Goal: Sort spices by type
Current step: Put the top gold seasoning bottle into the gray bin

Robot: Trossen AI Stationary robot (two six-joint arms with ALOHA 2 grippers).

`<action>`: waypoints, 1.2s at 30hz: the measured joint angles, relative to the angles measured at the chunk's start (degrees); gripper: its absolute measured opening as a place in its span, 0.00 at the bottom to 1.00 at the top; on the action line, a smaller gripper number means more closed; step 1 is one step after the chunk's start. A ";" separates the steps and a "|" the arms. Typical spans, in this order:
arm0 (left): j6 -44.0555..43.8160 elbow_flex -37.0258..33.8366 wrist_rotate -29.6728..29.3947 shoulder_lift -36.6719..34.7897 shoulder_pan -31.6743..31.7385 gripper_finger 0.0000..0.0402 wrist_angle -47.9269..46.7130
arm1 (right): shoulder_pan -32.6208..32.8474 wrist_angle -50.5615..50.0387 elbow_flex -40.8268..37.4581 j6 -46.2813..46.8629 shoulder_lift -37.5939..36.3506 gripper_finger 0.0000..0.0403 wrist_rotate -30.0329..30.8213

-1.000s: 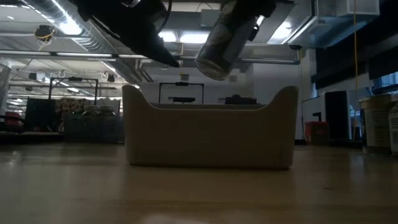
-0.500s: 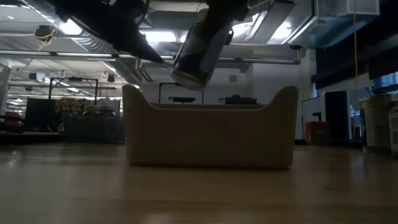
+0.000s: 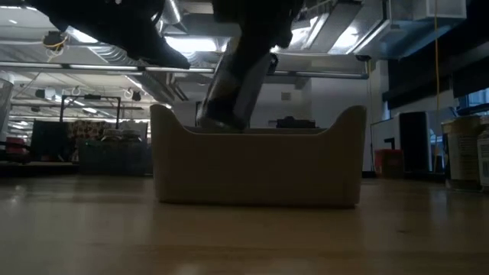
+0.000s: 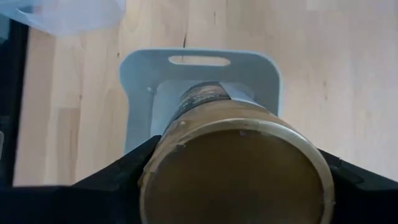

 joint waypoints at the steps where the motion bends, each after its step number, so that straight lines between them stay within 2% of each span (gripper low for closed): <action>1: -0.02 -0.02 0.00 0.00 0.00 0.60 -0.25 | 0.00 -0.15 0.00 0.00 0.61 0.70 0.00; 18: -1.76 0.00 0.00 0.11 0.00 0.60 -2.32 | -0.04 1.05 -0.07 0.00 6.02 0.71 1.73; 25: -2.48 0.00 0.00 0.11 -0.02 0.60 -4.54 | -0.04 0.69 -0.04 0.10 7.80 0.80 1.65; 31: -3.34 0.00 0.02 0.13 -0.09 0.60 -5.96 | -0.04 2.60 0.02 0.17 8.21 0.81 1.65; 36: -3.37 0.00 0.00 0.13 -0.30 0.60 -6.17 | 0.02 -2.44 3.57 0.18 8.15 0.82 1.64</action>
